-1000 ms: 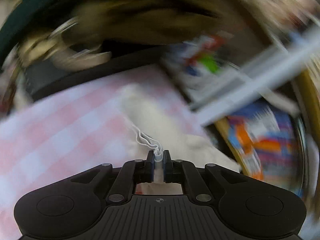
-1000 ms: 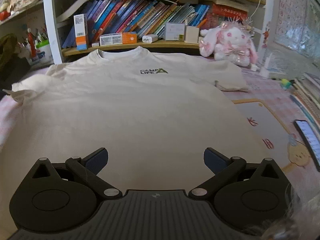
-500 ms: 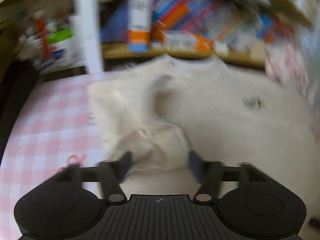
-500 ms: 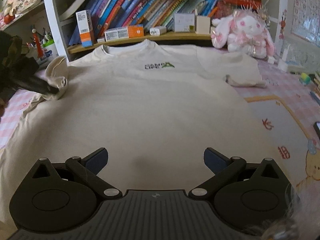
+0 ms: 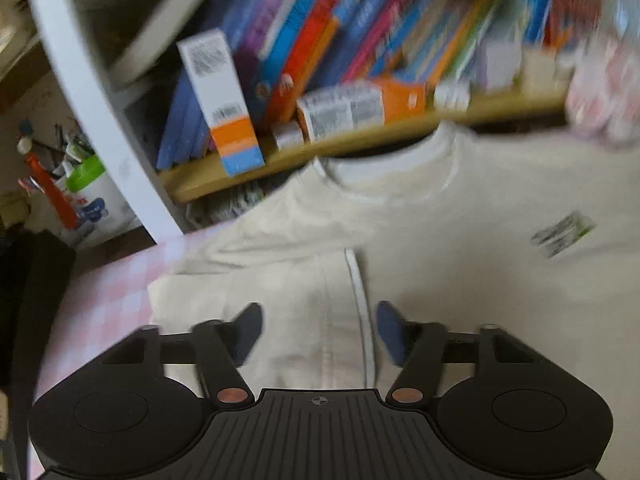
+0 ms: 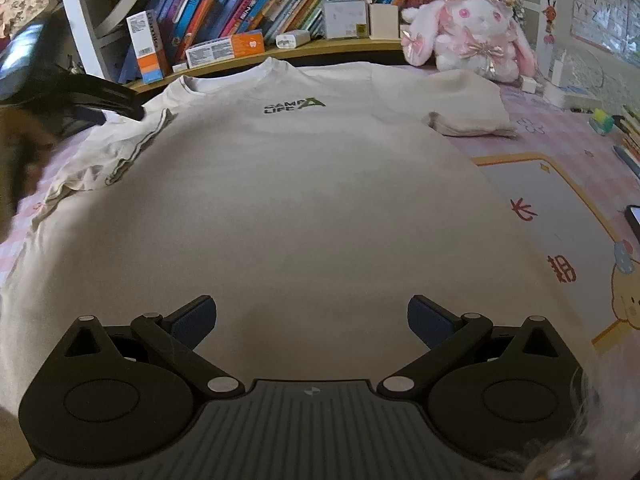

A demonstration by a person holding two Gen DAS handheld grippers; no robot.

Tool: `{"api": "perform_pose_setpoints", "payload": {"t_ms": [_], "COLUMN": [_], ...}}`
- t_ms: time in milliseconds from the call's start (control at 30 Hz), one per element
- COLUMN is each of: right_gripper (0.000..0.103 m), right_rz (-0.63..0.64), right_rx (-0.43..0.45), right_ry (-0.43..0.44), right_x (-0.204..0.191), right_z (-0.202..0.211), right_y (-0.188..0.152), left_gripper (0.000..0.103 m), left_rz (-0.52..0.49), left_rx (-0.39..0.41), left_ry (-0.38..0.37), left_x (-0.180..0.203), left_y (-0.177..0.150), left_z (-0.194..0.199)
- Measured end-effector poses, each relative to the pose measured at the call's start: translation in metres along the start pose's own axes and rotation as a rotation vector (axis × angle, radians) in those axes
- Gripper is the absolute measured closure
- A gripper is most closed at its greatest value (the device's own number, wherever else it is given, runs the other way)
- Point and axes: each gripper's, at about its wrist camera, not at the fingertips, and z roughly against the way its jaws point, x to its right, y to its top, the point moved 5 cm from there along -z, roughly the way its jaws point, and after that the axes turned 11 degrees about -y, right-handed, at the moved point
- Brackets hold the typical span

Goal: Fold clothes
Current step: 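Fold the held sleeve over onto the shirt body with the left gripper, release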

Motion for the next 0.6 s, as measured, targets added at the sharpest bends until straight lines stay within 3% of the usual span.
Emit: {"api": "perform_pose_setpoints", "payload": {"t_ms": [33, 67, 100, 133, 233, 267, 300, 333, 400, 467, 600], "right_gripper": [0.0, 0.0, 0.0, 0.0, 0.0, 0.0, 0.0, 0.0, 0.0, 0.0, 0.0], "right_rz": [0.0, 0.001, 0.002, 0.003, -0.005, -0.013, -0.022, -0.031, -0.049, -0.056, -0.044], "right_rx": [-0.002, -0.003, -0.004, -0.005, -0.008, -0.013, -0.017, -0.022, -0.029, -0.023, -0.02], "right_ry": [0.0, 0.0, 0.0, 0.0, -0.008, -0.015, -0.022, -0.027, -0.032, -0.034, -0.048], "right_x": [0.001, 0.002, 0.003, 0.004, 0.01, 0.013, 0.015, 0.017, 0.021, 0.023, 0.021], "right_z": [0.0, 0.0, 0.0, -0.001, -0.002, -0.003, -0.004, -0.006, -0.008, -0.007, -0.009], "right_y": [-0.001, -0.001, -0.002, -0.002, -0.003, -0.003, -0.003, -0.003, -0.002, -0.002, -0.004], "left_gripper": [0.062, 0.074, 0.101, 0.103, 0.1, 0.091, 0.091, 0.09, 0.075, 0.075, 0.082], "left_rz": [0.001, 0.003, 0.014, 0.035, 0.024, 0.023, 0.034, 0.07, 0.163, 0.259, 0.503], "left_rx": [-0.024, -0.024, -0.002, 0.009, 0.047, 0.022, 0.012, 0.036, 0.109, 0.13, 0.054], "left_ry": [0.006, 0.006, -0.007, -0.021, -0.08, -0.112, -0.141, -0.166, -0.201, -0.176, -0.146], "left_x": [0.002, 0.002, 0.001, 0.0, 0.004, 0.003, -0.001, -0.011, -0.043, -0.087, -0.172], "left_y": [-0.001, -0.002, -0.002, -0.002, -0.001, -0.001, -0.001, 0.0, 0.003, 0.002, -0.014], "left_z": [-0.009, -0.014, -0.013, -0.012, -0.003, -0.004, -0.003, 0.004, 0.024, 0.032, 0.015]}}
